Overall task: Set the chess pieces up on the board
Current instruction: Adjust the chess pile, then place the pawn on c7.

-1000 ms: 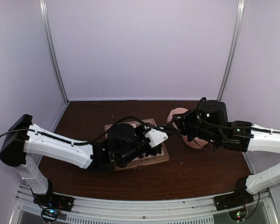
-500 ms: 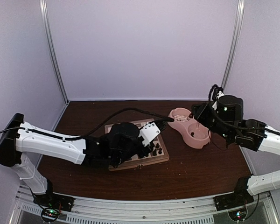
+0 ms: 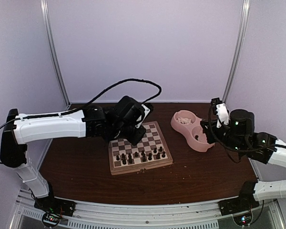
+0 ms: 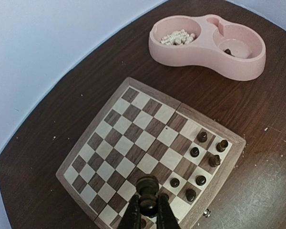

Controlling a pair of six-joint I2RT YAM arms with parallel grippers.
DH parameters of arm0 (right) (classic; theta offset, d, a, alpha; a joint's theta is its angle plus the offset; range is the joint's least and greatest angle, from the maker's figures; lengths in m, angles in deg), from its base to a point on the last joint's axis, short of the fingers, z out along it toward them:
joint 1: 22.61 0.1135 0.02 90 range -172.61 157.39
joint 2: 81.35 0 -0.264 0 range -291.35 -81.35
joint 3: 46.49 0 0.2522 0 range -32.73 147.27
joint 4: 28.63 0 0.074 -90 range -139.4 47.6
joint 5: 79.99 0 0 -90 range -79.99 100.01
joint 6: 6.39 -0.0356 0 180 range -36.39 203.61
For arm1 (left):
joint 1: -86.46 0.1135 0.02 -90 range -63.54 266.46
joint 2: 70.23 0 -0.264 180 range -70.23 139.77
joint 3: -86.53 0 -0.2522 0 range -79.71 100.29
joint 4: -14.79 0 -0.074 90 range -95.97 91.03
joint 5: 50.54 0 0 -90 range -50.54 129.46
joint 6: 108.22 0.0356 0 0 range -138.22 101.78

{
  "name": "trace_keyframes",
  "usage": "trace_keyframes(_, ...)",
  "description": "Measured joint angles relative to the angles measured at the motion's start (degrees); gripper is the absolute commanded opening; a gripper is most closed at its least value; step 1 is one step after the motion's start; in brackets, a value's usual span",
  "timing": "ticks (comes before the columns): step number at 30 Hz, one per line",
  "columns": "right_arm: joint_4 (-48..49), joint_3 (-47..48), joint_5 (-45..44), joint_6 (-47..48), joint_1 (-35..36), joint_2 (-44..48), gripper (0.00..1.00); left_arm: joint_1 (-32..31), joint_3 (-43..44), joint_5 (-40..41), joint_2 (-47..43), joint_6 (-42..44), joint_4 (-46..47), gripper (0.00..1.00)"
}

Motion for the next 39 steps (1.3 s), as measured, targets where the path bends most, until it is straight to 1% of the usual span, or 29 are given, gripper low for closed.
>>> trace_keyframes(4,0.04,-1.11,1.55,3.69,-2.32,-3.58,0.00,0.79,2.64,-2.62,2.91,-0.83,-4.72,0.00)
trace_keyframes(7,1.53,-2.71,3.43,5.20,-5.90,-5.40,0.00,0.92,3.98,-4.26,5.68,-1.09,-6.71,0.00)
trace_keyframes(12,7.26,-5.99,8.81,6.21,-13.05,-8.28,0.00,2.16,7.50,-7.37,10.88,-2.34,-10.29,0.00)
trace_keyframes(15,12.13,-7.17,11.50,6.16,-15.06,-10.99,0.00,3.93,10.05,-10.19,13.68,-4.13,-12.09,0.00)
trace_keyframes(19,20.76,-10.73,13.60,6.12,-15.37,-14.53,0.00,7.10,12.96,-15.82,16.33,-6.80,-14.32,0.00)
trace_keyframes(22,26.05,-12.85,14.25,5.99,-15.41,-18.18,0.00,9.62,14.97,-21.62,17.66,-8.41,-16.02,0.00)
trace_keyframes(26,30.86,-15.02,15.32,5.97,-15.41,-20.46,0.00,11.47,18.38,-27.02,19.85,-9.35,-18.16,0.00)
trace_keyframes(32,34.80,-15.91,14.64,5.90,-15.41,-19.96,0.00,11.43,25.40,-30.45,24.57,-9.40,-22.36,0.01)
trace_keyframes(35,35.43,-16.28,13.97,5.90,-15.41,-19.12,0.00,11.39,29.53,-31.06,27.96,-9.40,-24.74,0.01)
trace_keyframes(39,35.67,-16.63,13.16,5.88,-15.41,-18.67,0.00,11.37,32.37,-31.01,31.10,-9.38,-27.45,0.01)
